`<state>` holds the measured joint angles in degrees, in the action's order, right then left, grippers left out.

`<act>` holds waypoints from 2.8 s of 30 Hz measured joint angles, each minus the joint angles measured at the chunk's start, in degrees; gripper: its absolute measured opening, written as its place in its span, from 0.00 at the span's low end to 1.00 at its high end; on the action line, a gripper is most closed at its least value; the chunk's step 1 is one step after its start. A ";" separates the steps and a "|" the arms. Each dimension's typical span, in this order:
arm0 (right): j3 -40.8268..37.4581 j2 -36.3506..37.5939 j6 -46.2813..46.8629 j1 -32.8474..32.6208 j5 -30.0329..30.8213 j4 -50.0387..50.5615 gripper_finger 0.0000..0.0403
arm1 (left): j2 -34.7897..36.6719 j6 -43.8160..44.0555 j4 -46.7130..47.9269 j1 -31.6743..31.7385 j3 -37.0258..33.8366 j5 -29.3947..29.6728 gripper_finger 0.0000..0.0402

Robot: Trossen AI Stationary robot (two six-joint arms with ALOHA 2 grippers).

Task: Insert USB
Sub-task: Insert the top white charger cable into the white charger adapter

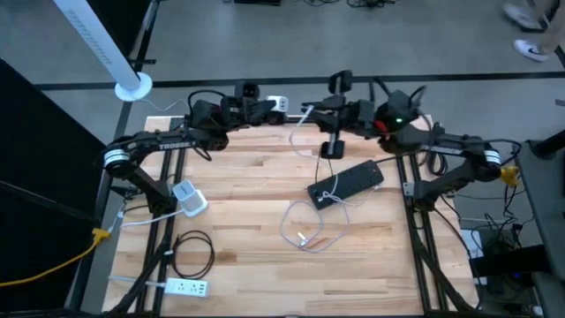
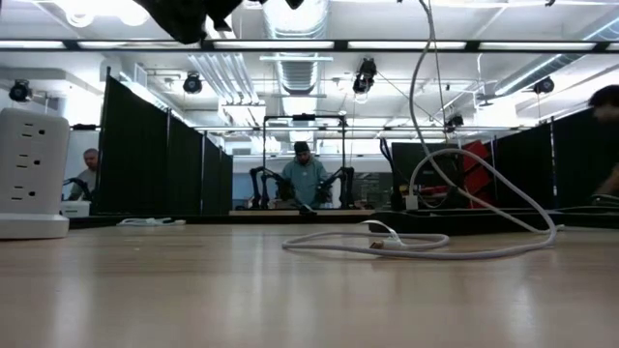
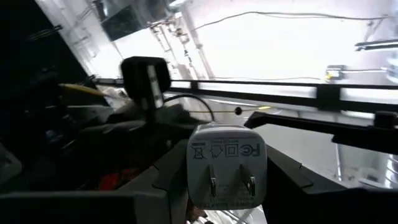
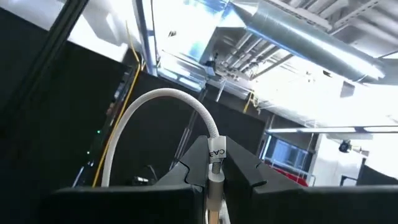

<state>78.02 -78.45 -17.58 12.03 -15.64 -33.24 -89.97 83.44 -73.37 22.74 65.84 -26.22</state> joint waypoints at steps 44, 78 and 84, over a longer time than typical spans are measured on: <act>7.99 -10.67 -7.51 -1.92 -8.69 -8.16 0.03 | 0.04 1.20 -2.77 -3.98 0.88 -1.71 0.32; 8.02 -11.59 -9.09 -2.67 -8.37 -8.40 0.03 | 0.07 1.46 -3.71 -4.77 0.77 -6.98 0.32; 8.02 -11.61 -7.94 -2.67 -8.68 -8.22 0.03 | 0.07 0.80 -4.08 -4.81 0.77 -7.77 0.32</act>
<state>86.04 -90.06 -25.52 9.37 -24.33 -41.47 -89.91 84.24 -77.45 17.93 66.61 -33.99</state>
